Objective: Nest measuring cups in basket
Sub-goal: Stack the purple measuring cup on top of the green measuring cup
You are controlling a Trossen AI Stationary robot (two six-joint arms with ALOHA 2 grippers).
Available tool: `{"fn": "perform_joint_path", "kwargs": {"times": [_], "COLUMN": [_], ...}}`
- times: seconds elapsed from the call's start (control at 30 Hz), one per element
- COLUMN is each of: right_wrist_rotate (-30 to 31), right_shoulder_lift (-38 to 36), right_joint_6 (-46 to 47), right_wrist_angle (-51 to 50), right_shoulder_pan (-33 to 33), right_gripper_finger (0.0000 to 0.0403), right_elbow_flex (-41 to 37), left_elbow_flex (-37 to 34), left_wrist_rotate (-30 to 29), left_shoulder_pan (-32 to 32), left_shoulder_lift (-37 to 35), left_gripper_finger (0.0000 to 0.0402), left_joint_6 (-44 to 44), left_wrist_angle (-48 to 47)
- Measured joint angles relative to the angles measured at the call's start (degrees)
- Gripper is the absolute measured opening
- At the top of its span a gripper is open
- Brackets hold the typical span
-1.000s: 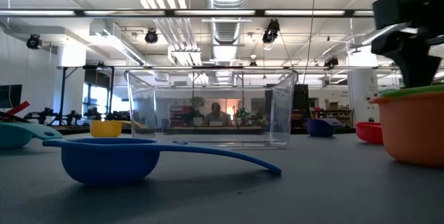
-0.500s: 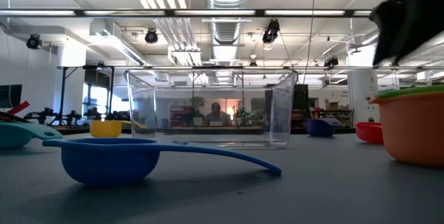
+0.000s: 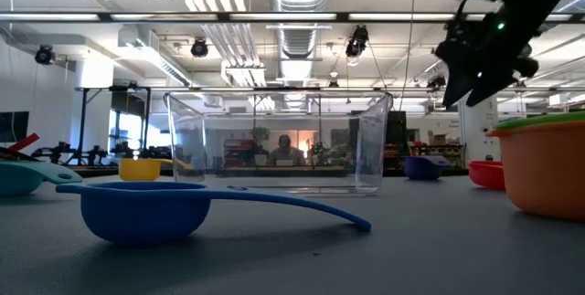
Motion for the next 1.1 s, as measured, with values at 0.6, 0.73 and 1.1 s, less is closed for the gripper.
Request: {"fn": "perform_joint_path", "kwargs": {"times": [0.6, 0.73, 1.1], "right_wrist_rotate": [-16.2, -16.3, -16.2], "right_shoulder_lift": [19.1, 23.9, 30.2], "right_joint_6": [-13.2, -12.5, -12.6], "right_wrist_angle": [19.8, 22.7, 28.8], "right_shoulder_pan": [-23.7, -25.0, -25.1], "right_gripper_finger": [0.0319, 0.0345, 0.0324], "right_elbow_flex": [-1.7, -1.7, -1.7], "left_elbow_flex": [0.0, 0.0, 0.0], "left_wrist_rotate": [-0.1, -0.1, -0.1], "left_shoulder_pan": [0.2, 0.2, 0.4], "left_shoulder_lift": [0.0, 0.0, 0.0], "left_gripper_finger": [0.0000, 0.0000, 0.0000], "left_joint_6": [0.0, 0.1, 0.1], "left_wrist_angle": [-0.9, -0.9, -1.4]}}
